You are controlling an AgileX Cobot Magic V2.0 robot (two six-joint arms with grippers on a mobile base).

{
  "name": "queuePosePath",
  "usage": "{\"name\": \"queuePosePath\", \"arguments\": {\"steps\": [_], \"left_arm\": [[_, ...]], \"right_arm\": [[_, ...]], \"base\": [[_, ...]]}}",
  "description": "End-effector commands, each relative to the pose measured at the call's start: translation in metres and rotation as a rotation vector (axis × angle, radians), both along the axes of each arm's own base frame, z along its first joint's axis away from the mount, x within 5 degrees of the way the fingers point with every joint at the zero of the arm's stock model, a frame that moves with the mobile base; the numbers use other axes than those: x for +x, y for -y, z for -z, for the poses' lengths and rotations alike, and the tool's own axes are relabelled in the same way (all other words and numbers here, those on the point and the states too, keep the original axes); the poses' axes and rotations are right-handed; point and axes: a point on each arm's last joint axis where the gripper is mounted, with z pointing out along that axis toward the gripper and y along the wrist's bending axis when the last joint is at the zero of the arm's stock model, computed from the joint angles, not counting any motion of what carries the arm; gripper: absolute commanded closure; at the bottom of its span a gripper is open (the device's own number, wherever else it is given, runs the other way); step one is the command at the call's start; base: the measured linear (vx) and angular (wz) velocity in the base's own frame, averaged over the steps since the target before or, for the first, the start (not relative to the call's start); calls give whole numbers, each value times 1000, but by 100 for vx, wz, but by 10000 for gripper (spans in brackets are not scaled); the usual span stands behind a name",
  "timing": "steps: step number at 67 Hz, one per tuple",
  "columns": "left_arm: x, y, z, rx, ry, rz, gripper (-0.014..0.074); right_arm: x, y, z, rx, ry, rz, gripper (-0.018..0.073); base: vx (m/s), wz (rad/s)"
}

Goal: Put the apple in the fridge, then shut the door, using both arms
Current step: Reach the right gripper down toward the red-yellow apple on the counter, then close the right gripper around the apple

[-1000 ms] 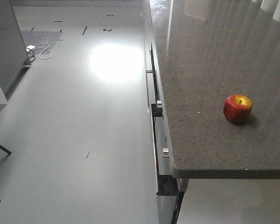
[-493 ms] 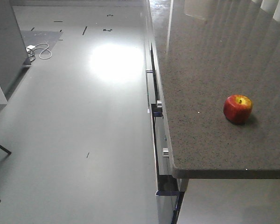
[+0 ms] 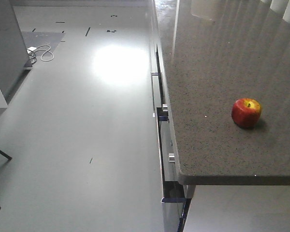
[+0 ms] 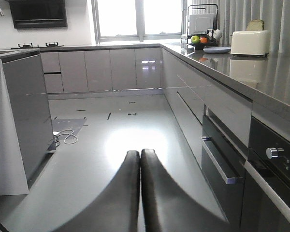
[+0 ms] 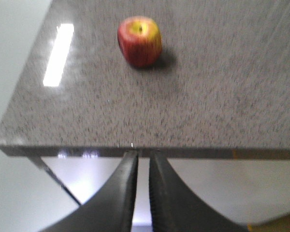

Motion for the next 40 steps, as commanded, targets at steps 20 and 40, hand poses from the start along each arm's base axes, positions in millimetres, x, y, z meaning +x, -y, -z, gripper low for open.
{"name": "queuePosePath", "arguments": {"steps": [20,40], "left_arm": [[-3,0,-13,-8,105,7,603],[-3,0,-13,-8,105,7,603]], "right_arm": [[64,-3,1,-25,-144,-33,13],[114,-5,7,-50,-238,-56,-85]], "base": [[0,0],[0,0]]}}
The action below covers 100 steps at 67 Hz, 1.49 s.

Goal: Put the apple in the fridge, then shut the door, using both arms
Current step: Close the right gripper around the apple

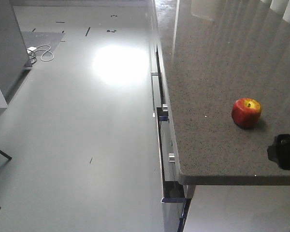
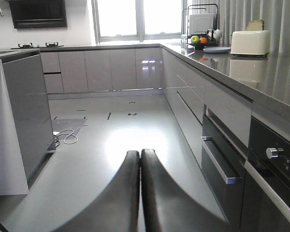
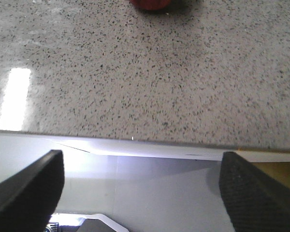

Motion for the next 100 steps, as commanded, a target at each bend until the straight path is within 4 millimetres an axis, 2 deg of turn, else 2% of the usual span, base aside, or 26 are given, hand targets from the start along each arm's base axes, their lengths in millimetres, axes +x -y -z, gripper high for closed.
{"name": "queuePosePath", "arguments": {"steps": [1,35,63,85,100], "left_arm": [[-3,0,-13,-8,105,7,603],[-3,0,-13,-8,105,7,603],[-3,0,-13,-8,105,7,603],[-3,0,-13,-8,105,7,603],[-3,0,-13,-8,105,7,603]], "right_arm": [[20,0,-15,-14,80,-19,-85],[111,-1,-11,-60,13,-35,-69],[181,5,9,-122,-48,-49,-58],[217,6,35,-152,-75,-100,-49],[228,5,47,-149,-64,-105,-3]], "base": [[0,0],[0,0],[0,0],[0,0],[0,0]]}}
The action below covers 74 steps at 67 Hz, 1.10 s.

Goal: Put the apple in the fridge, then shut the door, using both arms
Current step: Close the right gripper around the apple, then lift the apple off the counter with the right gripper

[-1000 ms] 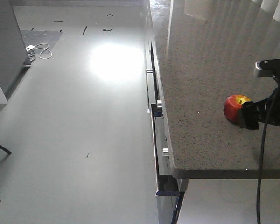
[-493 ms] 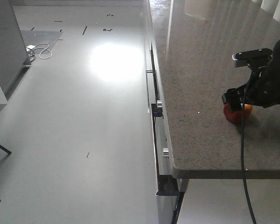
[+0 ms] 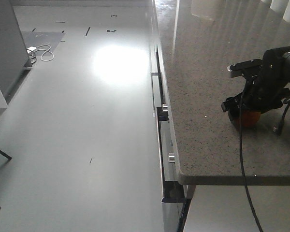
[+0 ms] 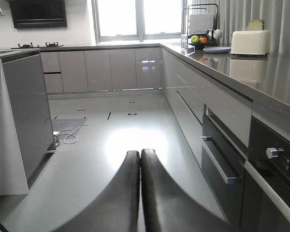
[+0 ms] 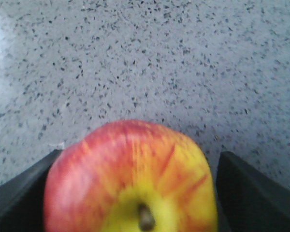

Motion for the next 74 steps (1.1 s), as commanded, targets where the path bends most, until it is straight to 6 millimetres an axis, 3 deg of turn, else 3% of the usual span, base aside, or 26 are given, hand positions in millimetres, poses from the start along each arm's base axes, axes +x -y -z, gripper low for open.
{"name": "queuePosePath", "arguments": {"steps": [1,37,60,68,74], "left_arm": [[-3,0,-13,-8,105,7,603],[-3,0,-13,-8,105,7,603],[-3,0,-13,-8,105,7,603],[-3,0,-13,-8,105,7,603],[-3,0,-13,-8,105,7,603]], "right_arm": [[3,2,-34,-12,129,-14,3],[-7,0,-44,24,88,8,382],[-39,-16,-100,236,139,11,452],[-57,-25,-122,313,176,-56,450],[-77,-29,-128,367,200,-76,451]], "base": [[0,0],[0,0],[0,0],[0,0],[0,0]]}}
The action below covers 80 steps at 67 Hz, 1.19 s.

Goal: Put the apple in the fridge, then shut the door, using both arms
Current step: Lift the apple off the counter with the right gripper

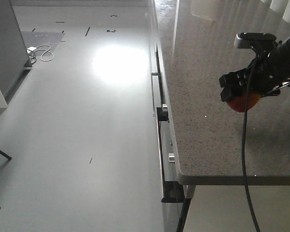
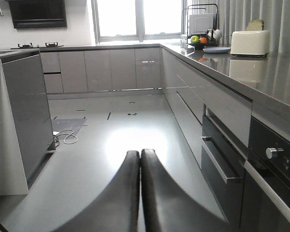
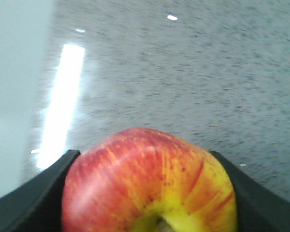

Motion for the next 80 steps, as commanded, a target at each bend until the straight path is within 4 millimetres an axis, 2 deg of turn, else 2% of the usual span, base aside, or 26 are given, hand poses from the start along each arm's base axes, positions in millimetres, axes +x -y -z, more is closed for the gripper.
{"name": "queuePosePath", "arguments": {"steps": [1,18,32,58,70,80], "left_arm": [[-3,0,-13,-8,105,7,603],[-3,0,-13,-8,105,7,603],[-3,0,-13,-8,105,7,603],[-3,0,-13,-8,105,7,603],[-3,0,-13,-8,105,7,603],[-3,0,-13,-8,105,7,603]], "right_arm": [[-26,-4,-35,65,132,-24,451],[-95,-11,-25,140,165,-82,451],[-144,-15,-11,204,141,-101,451],[-221,-26,18,318,115,-225,451],[-257,-33,17,413,192,-277,451],[-284,-35,18,424,243,-313,451]], "base": [[0,0],[0,0],[0,0],[0,0],[0,0],[0,0]]}}
